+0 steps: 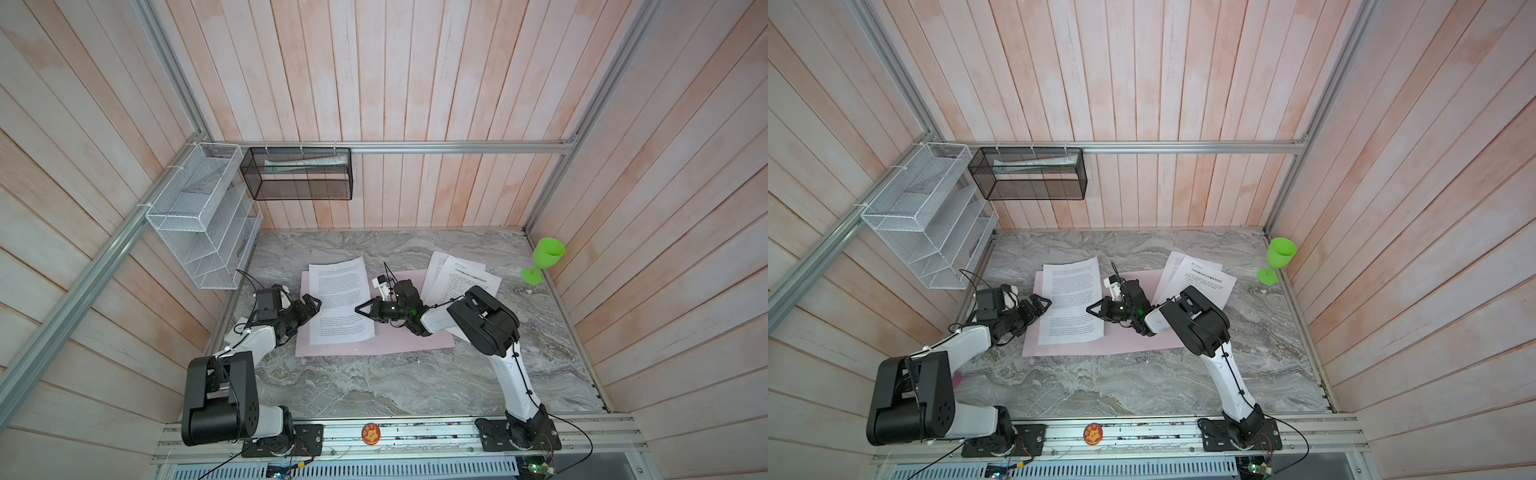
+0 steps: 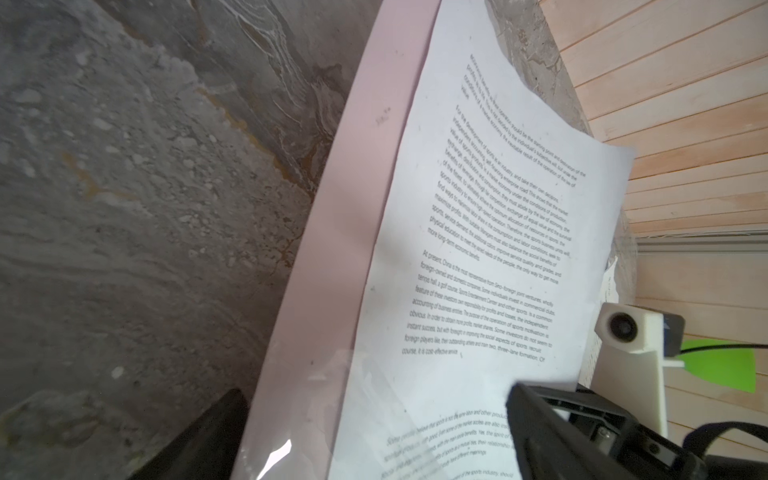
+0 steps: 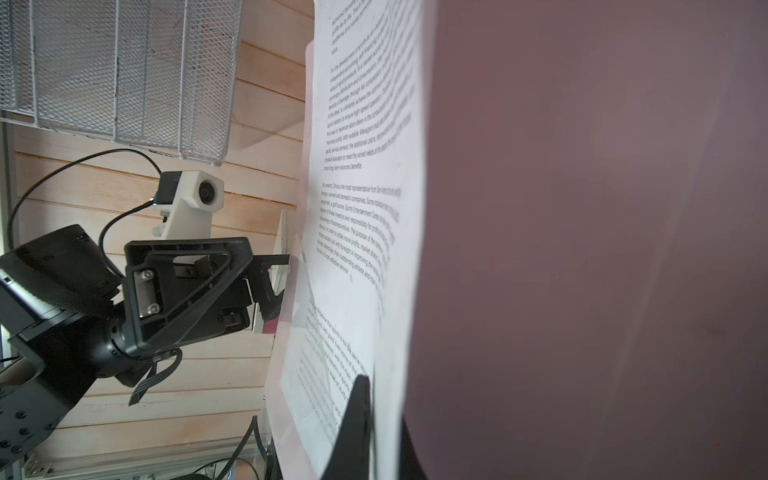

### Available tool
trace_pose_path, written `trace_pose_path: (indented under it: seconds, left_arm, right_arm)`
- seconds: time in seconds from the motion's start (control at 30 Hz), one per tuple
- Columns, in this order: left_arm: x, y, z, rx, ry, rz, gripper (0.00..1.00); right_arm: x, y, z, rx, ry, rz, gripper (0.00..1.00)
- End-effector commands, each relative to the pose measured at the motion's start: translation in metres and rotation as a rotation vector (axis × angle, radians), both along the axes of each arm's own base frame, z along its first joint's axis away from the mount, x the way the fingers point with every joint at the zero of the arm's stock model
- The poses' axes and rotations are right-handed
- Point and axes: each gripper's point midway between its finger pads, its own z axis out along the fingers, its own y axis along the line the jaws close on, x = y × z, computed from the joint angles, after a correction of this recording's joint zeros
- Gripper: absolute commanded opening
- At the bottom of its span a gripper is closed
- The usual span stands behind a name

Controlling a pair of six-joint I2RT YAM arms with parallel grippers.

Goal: Put the files into the folder

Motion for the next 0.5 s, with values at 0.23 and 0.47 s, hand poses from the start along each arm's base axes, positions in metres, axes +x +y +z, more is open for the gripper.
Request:
trace_pose_path:
  seconds: [0.23,0.47]
  left_arm:
    - [0.002,-0.007,0.0,-0.02,-0.014,-0.002,0.99]
    - [0.003,-0.009,0.0,-0.02,-0.017,0.002,0.98]
  right_arm:
    - [-0.016,0.011,-0.005,0.022,0.05,0.019,0.0]
    - [-0.026,0.018,-0.001,0.025,0.077,0.051,0.0]
